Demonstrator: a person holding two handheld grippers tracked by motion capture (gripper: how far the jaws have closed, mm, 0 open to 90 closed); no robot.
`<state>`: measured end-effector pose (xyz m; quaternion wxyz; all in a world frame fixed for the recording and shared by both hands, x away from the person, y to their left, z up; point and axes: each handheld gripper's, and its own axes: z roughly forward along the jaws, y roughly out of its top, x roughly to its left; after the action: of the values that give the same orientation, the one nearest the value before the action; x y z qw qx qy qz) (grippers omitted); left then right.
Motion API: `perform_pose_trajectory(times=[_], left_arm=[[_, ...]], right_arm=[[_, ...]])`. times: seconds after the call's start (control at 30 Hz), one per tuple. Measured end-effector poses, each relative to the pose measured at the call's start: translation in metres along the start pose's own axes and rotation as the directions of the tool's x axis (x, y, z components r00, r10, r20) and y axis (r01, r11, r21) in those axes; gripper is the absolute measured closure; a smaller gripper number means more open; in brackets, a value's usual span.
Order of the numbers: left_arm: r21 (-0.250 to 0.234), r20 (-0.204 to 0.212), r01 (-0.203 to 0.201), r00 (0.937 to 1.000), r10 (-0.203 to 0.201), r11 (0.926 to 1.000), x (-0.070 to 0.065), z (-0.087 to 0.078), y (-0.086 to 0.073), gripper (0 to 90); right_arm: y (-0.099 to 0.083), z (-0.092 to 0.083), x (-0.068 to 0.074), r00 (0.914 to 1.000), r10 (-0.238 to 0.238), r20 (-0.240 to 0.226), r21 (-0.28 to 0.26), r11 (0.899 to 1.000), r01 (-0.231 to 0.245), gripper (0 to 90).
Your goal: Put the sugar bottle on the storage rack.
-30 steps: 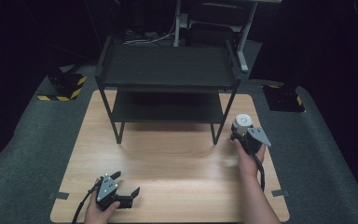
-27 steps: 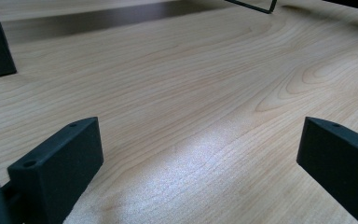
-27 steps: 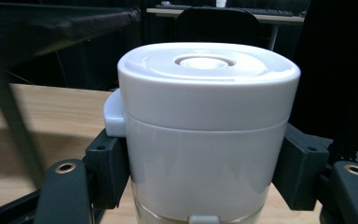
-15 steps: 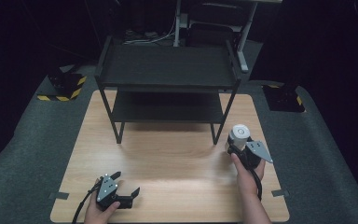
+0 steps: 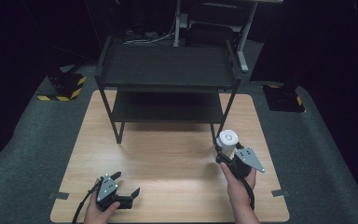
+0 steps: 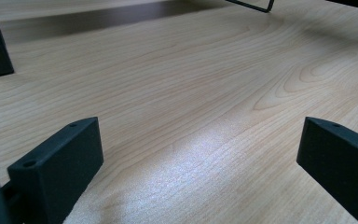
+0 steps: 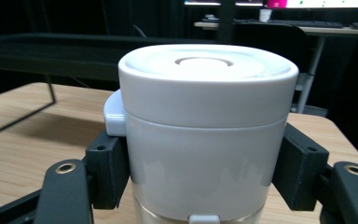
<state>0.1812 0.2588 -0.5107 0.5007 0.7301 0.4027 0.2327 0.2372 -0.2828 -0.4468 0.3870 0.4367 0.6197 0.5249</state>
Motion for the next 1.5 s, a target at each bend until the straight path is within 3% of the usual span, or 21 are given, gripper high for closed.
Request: perform_pose_trajectory(times=[0.3,0.53,0.67,0.83,1.17,1.5], left_arm=[[-0.001,0.001,-0.002,1.0,0.002,1.0,0.0,0.0,0.0,0.5],[0.003,0.004,-0.002,1.0,0.002,1.0,0.001,0.0,0.0,0.5],[0.001,0.005,-0.003,1.0,0.003,1.0,0.0,0.0,0.0,0.5],[0.0,0.004,-0.003,1.0,0.003,1.0,0.0,0.0,0.0,0.5],[-0.001,0.009,-0.004,1.0,0.004,1.0,0.001,0.0,0.0,0.5],[-0.002,0.013,-0.004,0.9999,0.004,1.0,0.001,-0.001,-0.001,0.5]], right_arm=[[0.029,0.005,0.021,0.998,-0.005,-0.063,-0.017,1.0,0.004,31.5],[0.063,0.019,0.037,0.9945,0.002,-0.105,-0.044,0.999,-0.006,31.5],[0.082,0.031,0.045,0.9927,-0.011,-0.12,-0.056,0.998,0.004,31.5],[0.099,0.048,0.051,0.9923,0.009,-0.123,-0.057,0.998,-0.016,31.5],[0.115,0.083,0.061,0.9935,0.015,-0.113,-0.037,0.999,-0.019,31.5],[0.116,0.118,0.068,0.9966,0.004,-0.082,-0.031,1.0,-0.007,31.5]])
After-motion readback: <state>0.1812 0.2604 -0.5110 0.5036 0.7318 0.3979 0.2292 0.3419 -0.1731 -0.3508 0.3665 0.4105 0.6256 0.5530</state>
